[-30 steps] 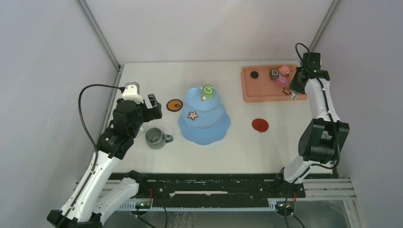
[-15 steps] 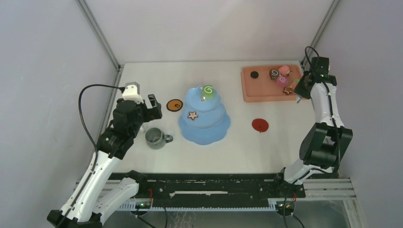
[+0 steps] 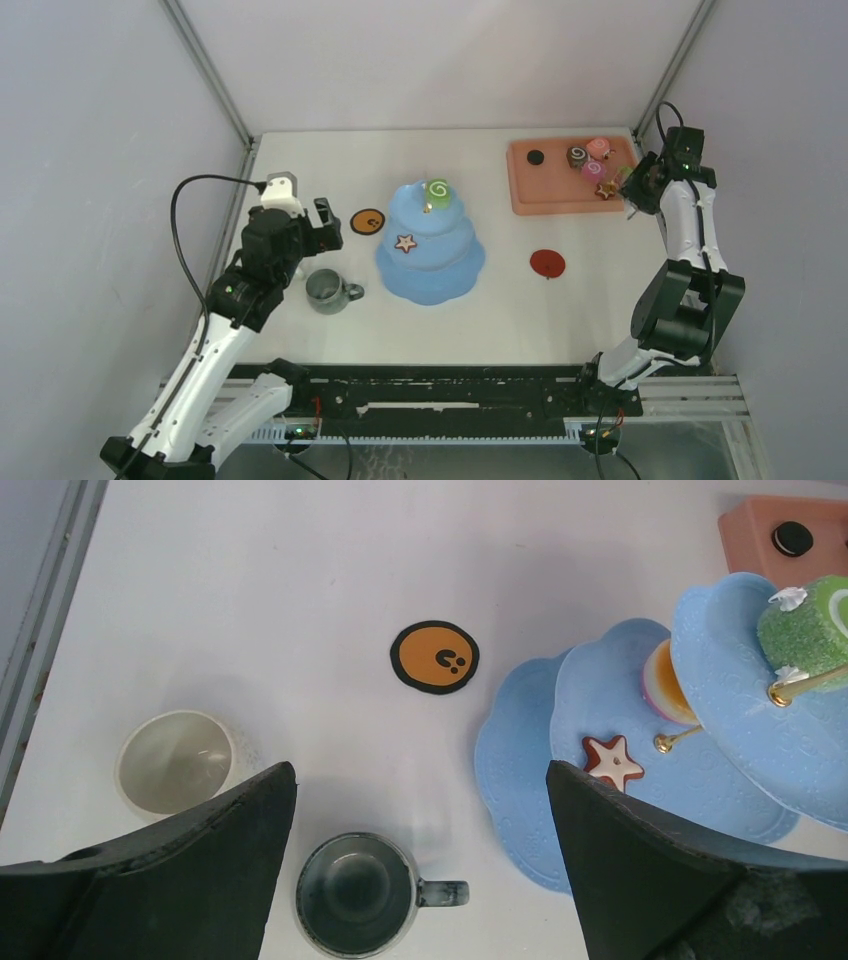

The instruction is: Serve the afternoon tea

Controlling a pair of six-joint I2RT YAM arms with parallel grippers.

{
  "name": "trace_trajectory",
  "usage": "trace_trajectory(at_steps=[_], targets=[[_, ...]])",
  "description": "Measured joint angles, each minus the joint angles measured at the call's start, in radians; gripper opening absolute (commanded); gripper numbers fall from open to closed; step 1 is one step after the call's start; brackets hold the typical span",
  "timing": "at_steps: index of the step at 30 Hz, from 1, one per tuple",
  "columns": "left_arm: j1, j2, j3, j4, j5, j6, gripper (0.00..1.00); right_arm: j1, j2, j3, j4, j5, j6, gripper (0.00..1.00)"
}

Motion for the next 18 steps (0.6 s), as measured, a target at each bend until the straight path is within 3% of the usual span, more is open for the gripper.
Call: trace_trajectory(at_steps=[18], targets=[[0.000, 0.037, 0.000, 0.001, 0.000, 0.000, 1.00, -0.005, 0.099, 0.056, 0.032, -0.006, 0.045, 0.51]])
